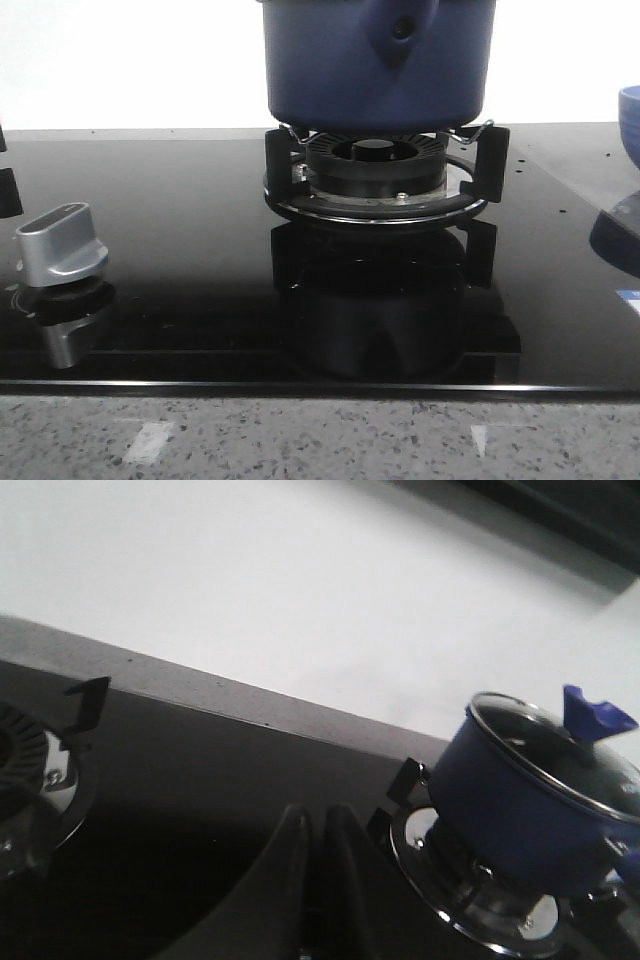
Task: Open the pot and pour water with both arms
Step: 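Grasp the blue lid knob with the left gripper and lift the lid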
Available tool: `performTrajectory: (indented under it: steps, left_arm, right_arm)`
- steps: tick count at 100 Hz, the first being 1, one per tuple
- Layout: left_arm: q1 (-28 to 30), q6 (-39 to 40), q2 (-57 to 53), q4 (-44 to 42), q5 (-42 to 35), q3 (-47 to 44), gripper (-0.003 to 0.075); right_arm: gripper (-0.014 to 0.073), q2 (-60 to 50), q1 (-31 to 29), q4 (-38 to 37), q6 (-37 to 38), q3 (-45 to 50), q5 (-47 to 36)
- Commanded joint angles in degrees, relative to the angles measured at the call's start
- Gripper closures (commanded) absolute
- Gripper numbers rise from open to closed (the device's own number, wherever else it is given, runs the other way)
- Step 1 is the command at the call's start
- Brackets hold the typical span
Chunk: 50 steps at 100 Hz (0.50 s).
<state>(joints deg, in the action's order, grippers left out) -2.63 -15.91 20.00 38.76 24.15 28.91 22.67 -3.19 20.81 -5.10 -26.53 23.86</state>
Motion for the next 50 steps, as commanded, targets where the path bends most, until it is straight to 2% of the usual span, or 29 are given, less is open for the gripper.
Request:
performTrajectory:
  steps: [1, 16, 31, 42, 50]
  left_arm:
    - [-1.5, -8.0, 5.5, 3.9, 0.9, 6.8, 0.0740]
    - [-6.4, -17.5, 13.2, 9.2, 0.5, 11.6, 0.0740]
    - [-12.5, -28.6, 20.5, 15.4, 0.5, 14.6, 0.0732]
    - [-16.1, -37.4, 26.4, 22.5, -0.6, 16.6, 0.0657]
    - [-18.5, -44.5, 31.3, 28.4, -1.0, 18.6, 0.0567]
  right_arm:
    - [0.0649, 4.0, 0.1, -0.3, -1.7, -5.4, -1.7]
    - [0.0648, 7.5, 0.7, -0.3, -3.3, -8.1, -0.9]
    - [0.0644, 8.1, 3.7, -0.4, -8.8, -9.5, 1.0]
    - [0.0601, 8.1, 4.5, -0.7, -9.4, -9.7, 1.0]
    - [0.0519, 8.1, 4.5, -0.7, -9.6, -9.7, 1.1]
